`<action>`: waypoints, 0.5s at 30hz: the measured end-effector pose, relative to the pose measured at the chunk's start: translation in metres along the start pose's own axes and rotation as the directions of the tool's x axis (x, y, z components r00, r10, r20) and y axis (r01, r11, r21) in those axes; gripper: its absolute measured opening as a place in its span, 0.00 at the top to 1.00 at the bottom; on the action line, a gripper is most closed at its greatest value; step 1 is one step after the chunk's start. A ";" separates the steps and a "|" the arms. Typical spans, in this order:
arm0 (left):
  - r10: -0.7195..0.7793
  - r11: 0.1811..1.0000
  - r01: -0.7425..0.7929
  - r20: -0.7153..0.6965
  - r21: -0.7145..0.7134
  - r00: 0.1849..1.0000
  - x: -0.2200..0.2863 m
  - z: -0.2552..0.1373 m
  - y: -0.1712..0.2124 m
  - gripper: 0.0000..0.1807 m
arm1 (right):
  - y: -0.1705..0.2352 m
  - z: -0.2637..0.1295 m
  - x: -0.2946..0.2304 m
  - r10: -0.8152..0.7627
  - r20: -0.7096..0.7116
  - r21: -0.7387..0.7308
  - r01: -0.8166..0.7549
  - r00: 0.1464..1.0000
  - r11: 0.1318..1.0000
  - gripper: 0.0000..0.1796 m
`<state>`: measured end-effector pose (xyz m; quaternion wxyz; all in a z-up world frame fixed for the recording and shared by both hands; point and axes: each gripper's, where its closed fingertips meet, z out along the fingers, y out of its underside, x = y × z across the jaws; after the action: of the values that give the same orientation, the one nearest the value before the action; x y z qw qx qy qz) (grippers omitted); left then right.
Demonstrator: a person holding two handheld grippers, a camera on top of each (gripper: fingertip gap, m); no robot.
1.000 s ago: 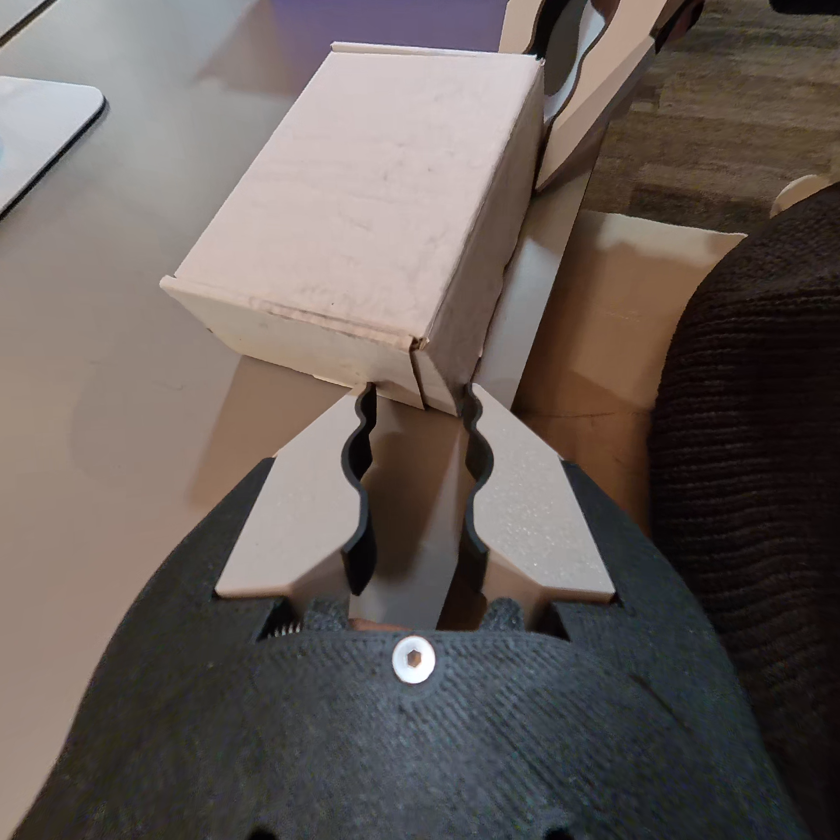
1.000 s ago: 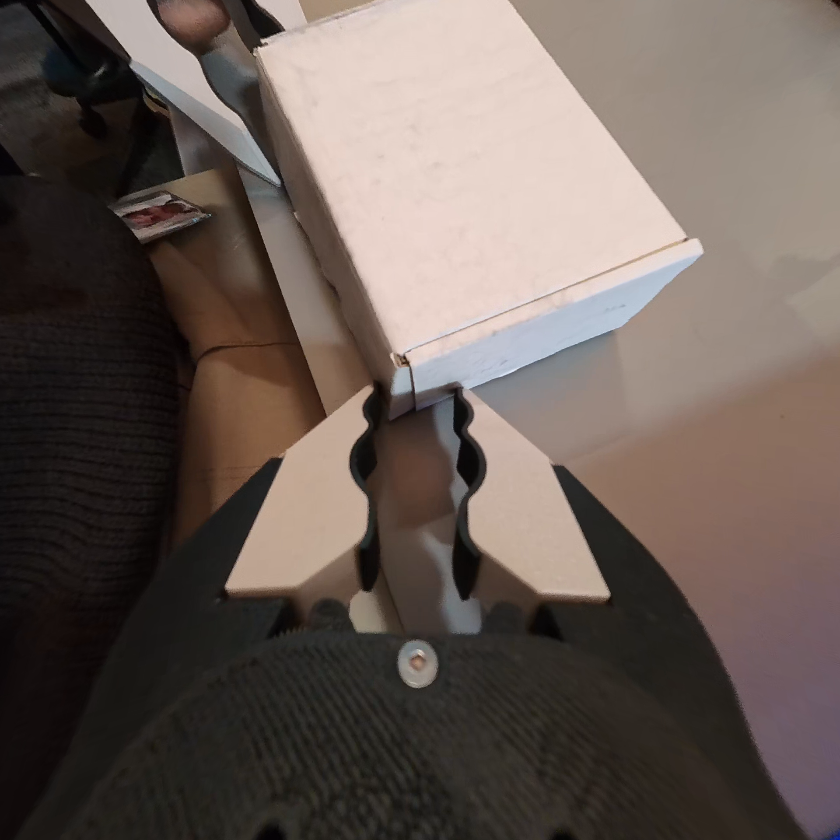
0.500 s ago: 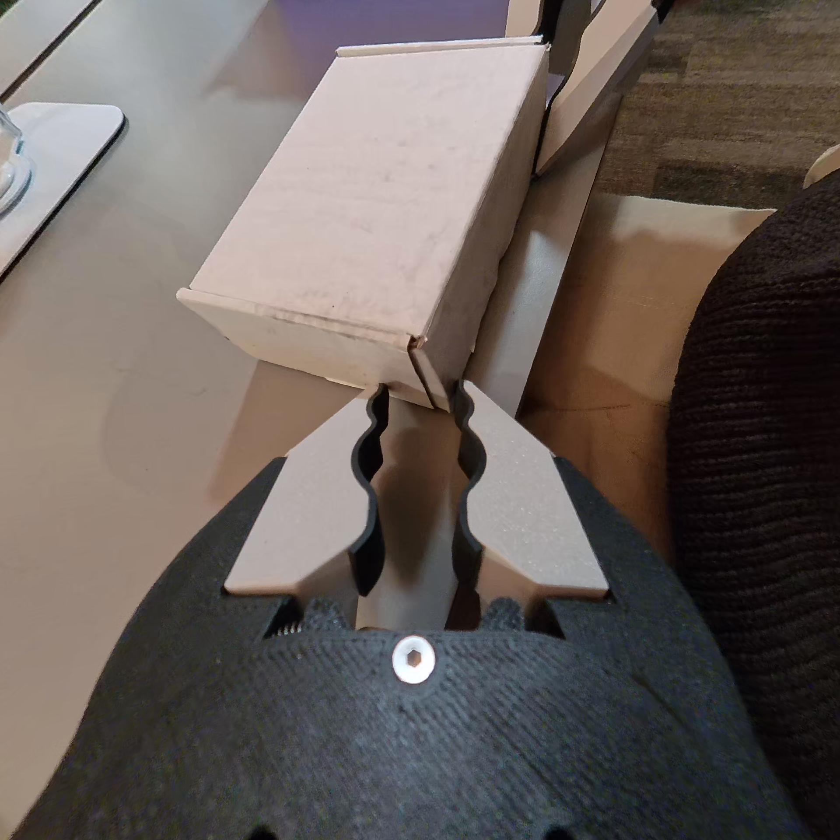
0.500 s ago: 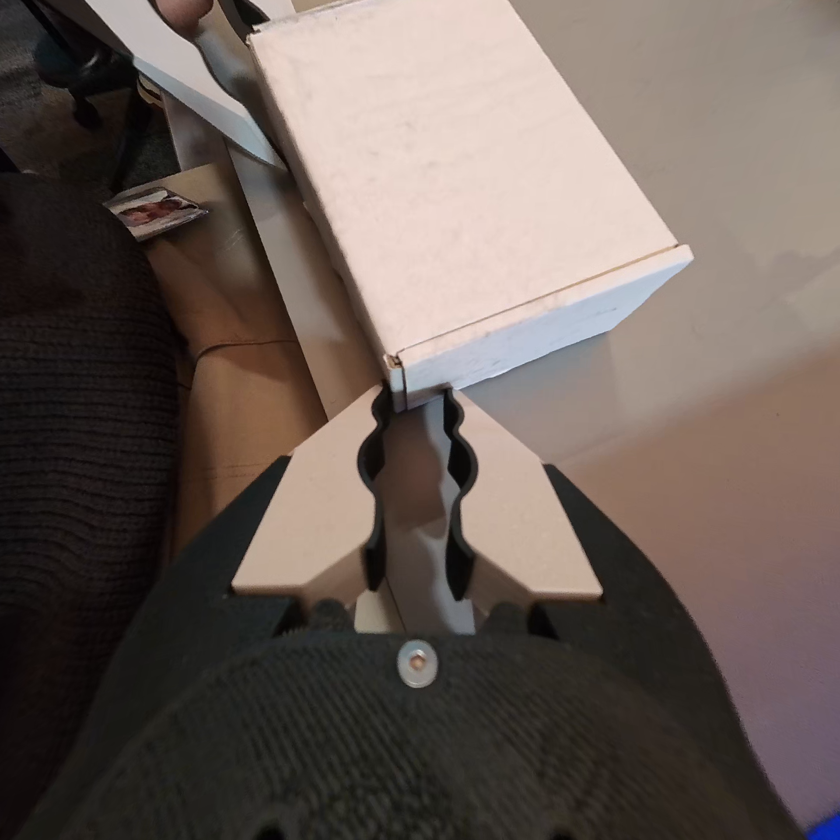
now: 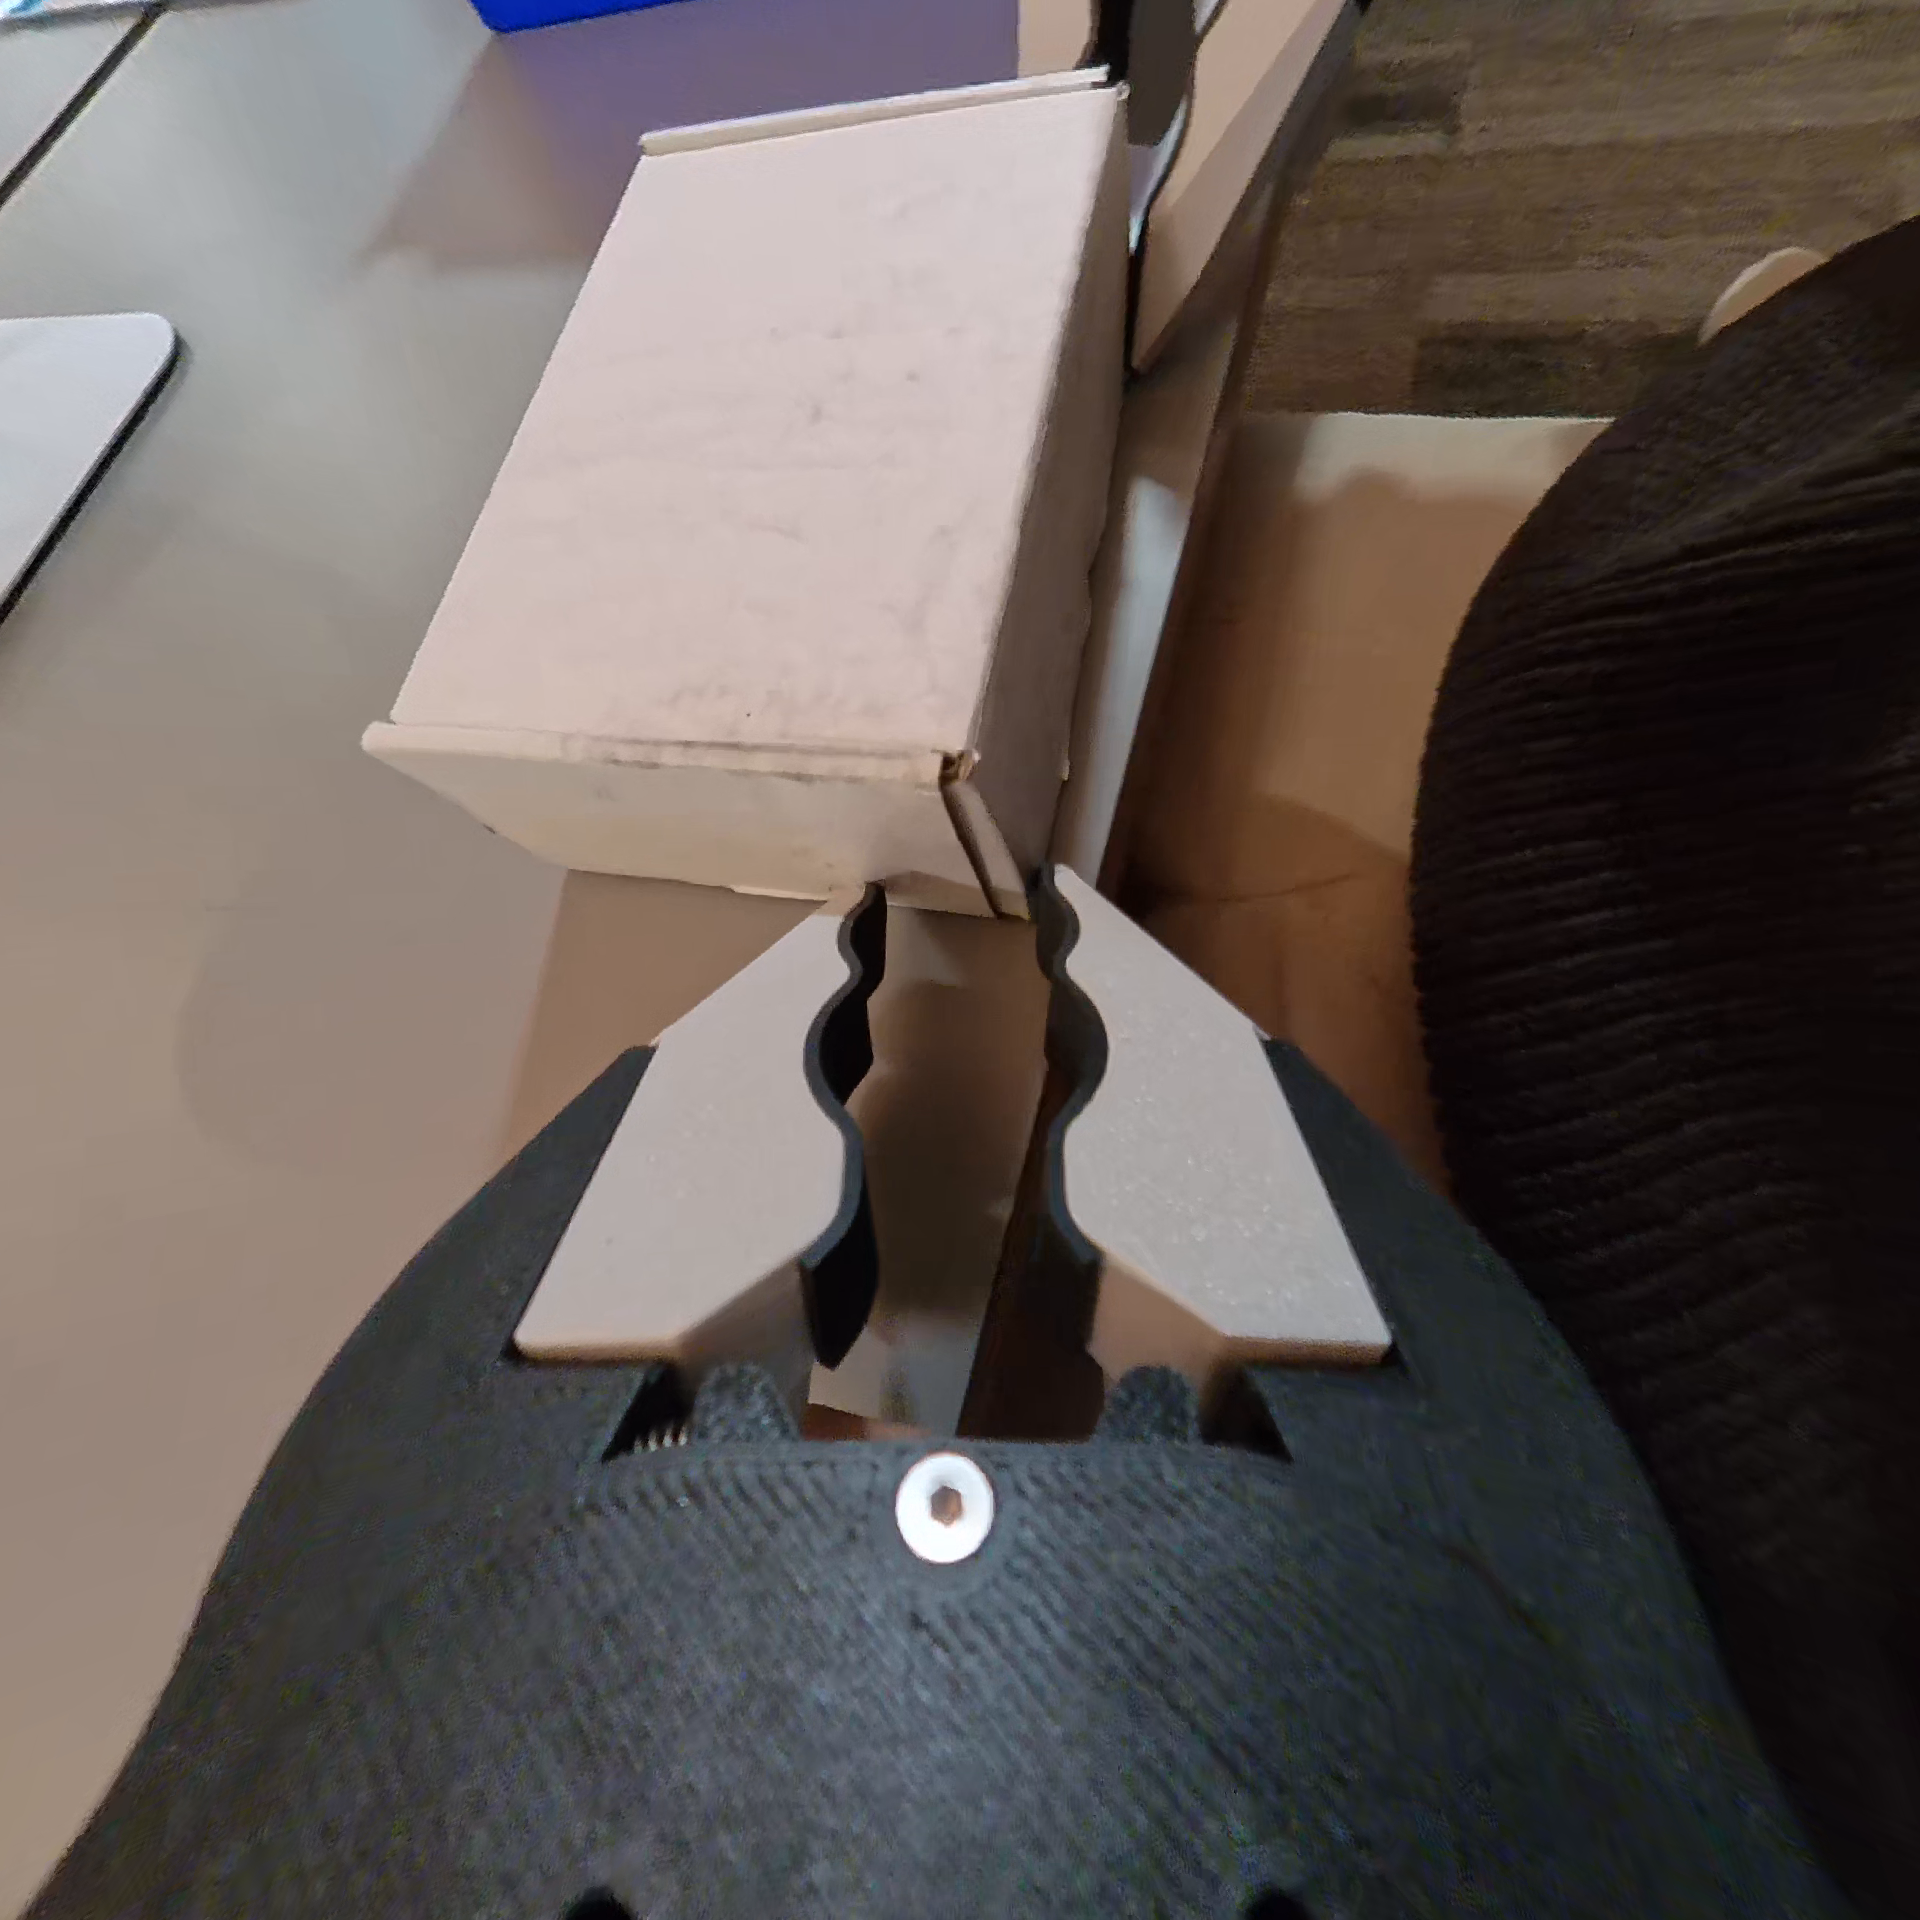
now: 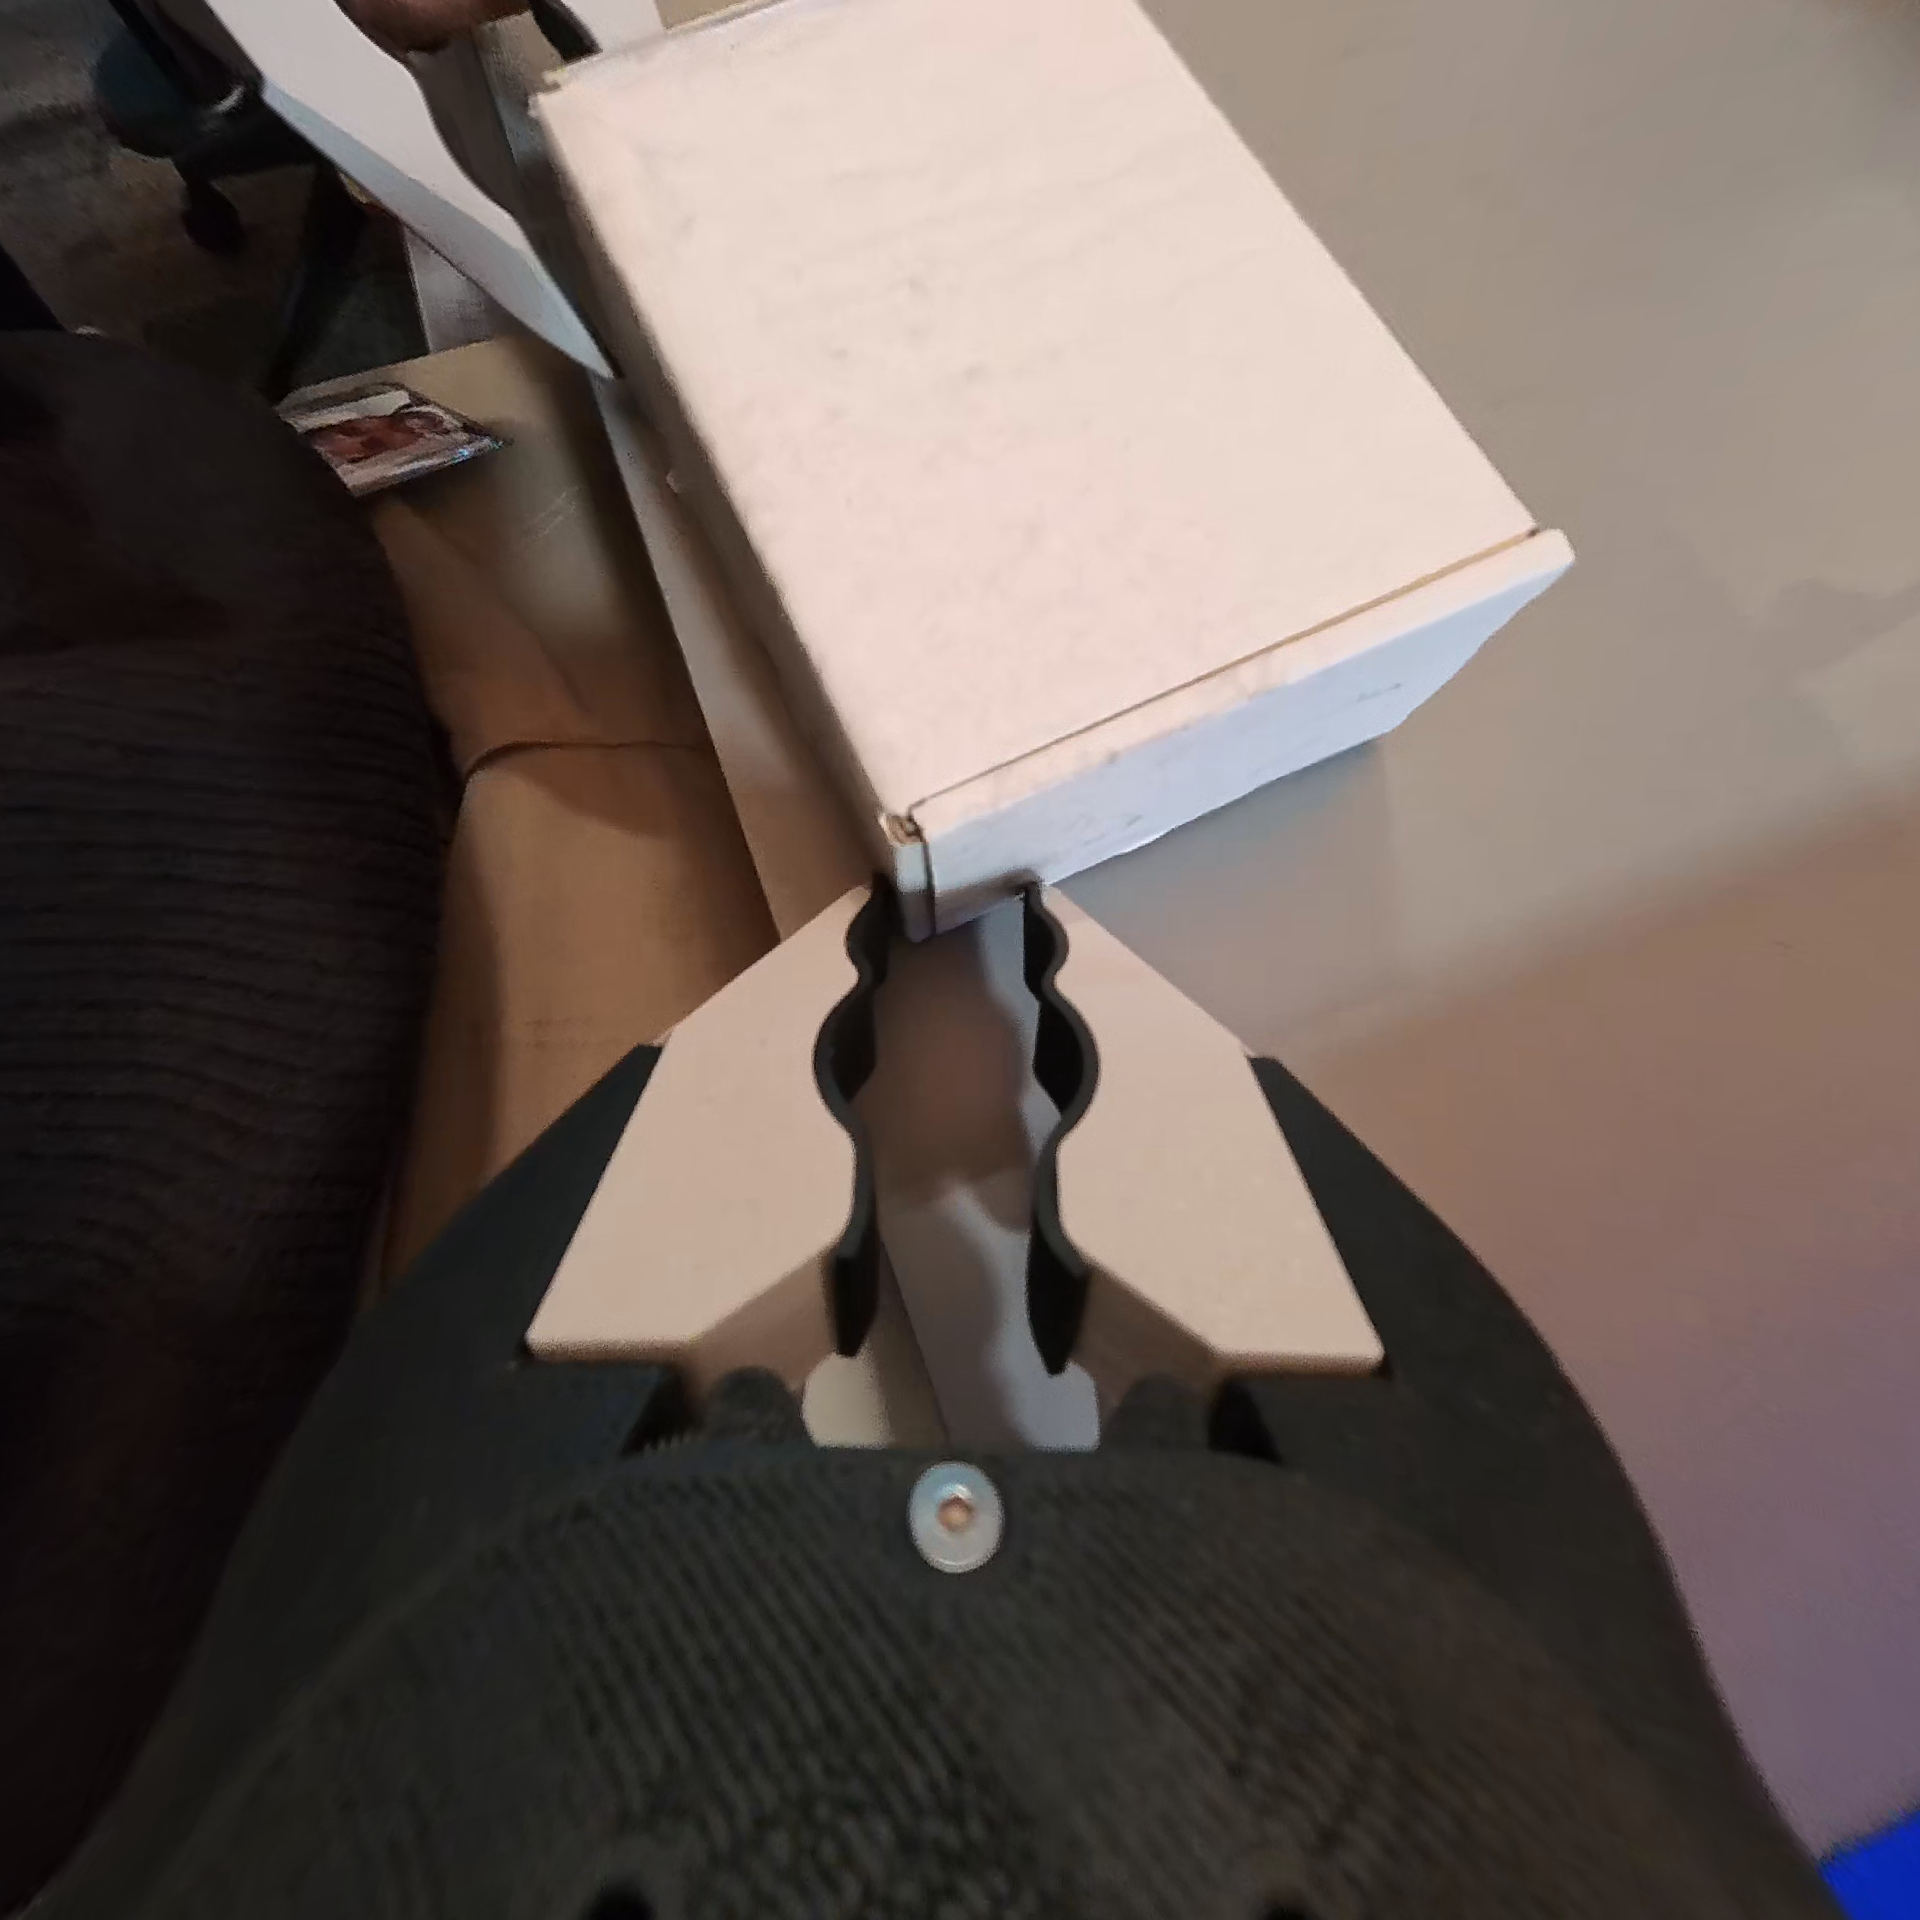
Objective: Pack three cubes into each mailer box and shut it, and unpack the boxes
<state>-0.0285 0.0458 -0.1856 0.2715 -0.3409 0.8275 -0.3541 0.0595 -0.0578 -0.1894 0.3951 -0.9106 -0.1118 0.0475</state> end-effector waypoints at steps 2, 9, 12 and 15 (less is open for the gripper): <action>0.008 1.000 -0.008 -0.031 0.006 0.999 0.006 0.000 -0.001 0.86 | 0.001 -0.002 0.002 0.003 -0.011 -0.001 -0.003 1.000 1.000 0.86; 0.015 0.999 -0.009 -0.115 0.052 0.993 0.022 -0.006 -0.009 0.84 | -0.002 -0.019 0.020 0.087 -0.092 0.052 -0.083 0.992 0.995 0.68; -0.049 0.994 0.055 -0.065 0.095 0.997 0.007 -0.009 -0.015 0.62 | -0.008 -0.023 0.022 0.088 -0.108 0.087 -0.079 0.990 0.993 0.68; -0.117 0.986 0.115 0.013 0.118 0.993 -0.013 -0.010 -0.019 0.41 | -0.009 -0.021 0.020 0.083 -0.108 0.083 -0.074 0.991 0.994 0.68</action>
<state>-0.0206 0.0497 -0.1626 0.2784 -0.3755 0.7812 -0.4139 0.0814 -0.0617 -0.1689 0.4343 -0.8991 -0.0519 0.0167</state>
